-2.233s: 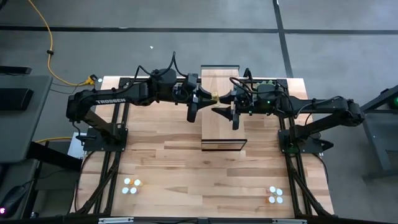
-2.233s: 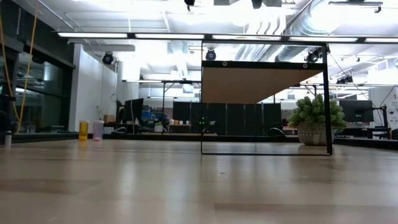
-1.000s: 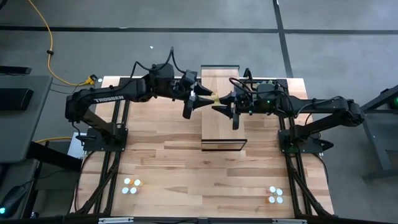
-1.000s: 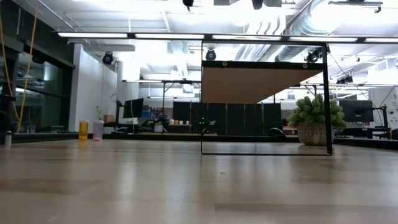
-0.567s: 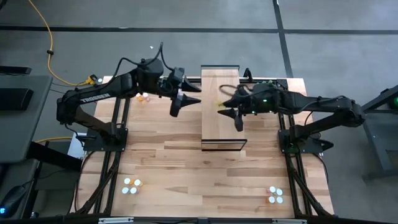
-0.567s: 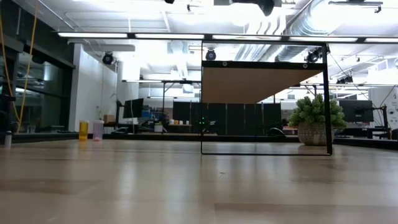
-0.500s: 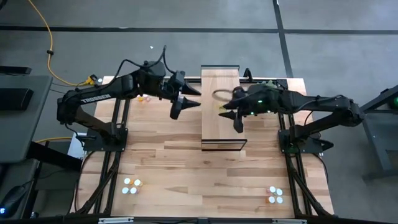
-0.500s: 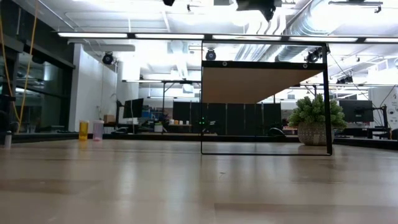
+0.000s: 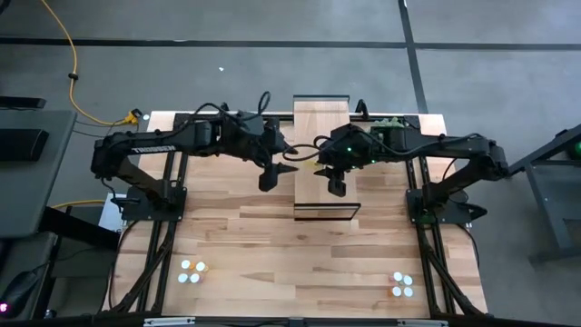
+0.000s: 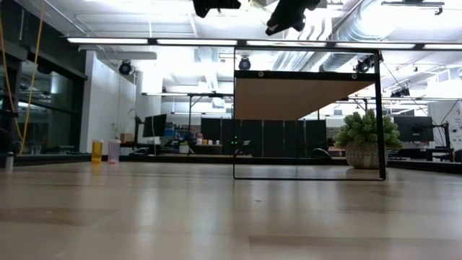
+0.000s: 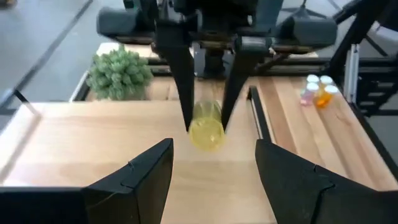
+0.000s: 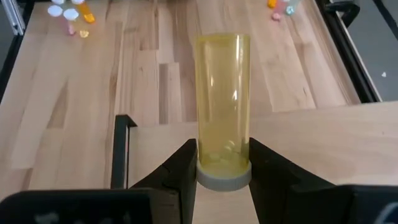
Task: Pick and place medicine bottles onto shelf by color
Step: Put the top yellow pill bottle on the shelf
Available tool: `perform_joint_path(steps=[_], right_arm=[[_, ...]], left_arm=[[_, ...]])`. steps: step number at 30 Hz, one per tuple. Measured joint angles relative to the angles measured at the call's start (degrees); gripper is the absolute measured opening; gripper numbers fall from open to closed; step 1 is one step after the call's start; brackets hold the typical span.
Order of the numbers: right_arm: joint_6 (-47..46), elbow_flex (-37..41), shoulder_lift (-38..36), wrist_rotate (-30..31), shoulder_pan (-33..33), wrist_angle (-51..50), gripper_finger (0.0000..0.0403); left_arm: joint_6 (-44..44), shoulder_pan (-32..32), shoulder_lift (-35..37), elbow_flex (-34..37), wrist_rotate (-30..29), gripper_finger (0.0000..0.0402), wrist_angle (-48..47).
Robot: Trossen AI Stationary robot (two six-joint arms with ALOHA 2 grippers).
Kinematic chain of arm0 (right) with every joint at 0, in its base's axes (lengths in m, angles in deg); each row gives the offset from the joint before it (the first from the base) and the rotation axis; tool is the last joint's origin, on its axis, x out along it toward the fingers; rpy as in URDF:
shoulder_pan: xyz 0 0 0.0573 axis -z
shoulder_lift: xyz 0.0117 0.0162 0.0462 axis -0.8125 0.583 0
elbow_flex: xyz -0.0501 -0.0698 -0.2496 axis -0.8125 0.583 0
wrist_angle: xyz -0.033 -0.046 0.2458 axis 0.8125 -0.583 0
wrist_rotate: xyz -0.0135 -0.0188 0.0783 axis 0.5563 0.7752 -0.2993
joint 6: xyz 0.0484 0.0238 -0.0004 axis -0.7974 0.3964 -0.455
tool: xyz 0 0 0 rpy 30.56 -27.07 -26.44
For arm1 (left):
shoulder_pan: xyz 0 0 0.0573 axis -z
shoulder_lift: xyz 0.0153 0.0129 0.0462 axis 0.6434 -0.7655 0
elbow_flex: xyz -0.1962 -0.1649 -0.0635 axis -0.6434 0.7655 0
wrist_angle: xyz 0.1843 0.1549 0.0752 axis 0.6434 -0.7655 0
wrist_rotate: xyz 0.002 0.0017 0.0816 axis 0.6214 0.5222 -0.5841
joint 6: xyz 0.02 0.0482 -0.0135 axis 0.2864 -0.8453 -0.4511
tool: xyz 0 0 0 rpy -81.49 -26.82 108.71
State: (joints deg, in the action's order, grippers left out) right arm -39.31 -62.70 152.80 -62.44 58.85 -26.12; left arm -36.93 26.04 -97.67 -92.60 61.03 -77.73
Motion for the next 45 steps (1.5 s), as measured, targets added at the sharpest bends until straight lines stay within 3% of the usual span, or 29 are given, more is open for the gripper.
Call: perform_joint_path(steps=[14,27,45], right_arm=[[0.0,0.0,0.0,-1.3,0.0,0.6,0.0103],[0.0,0.0,0.0,-1.3,0.0,-1.0,0.0103],[0.0,0.0,0.0,-1.5,0.0,-1.0,0.0103]], left_arm=[[-0.7,2.3,-5.7,-0.1,-0.9,0.0219,4.1],[-0.6,2.9,-5.5,-0.1,-0.8,0.0218,7.4],[-0.5,2.9,-5.5,-0.1,-0.5,0.0157,7.6]])
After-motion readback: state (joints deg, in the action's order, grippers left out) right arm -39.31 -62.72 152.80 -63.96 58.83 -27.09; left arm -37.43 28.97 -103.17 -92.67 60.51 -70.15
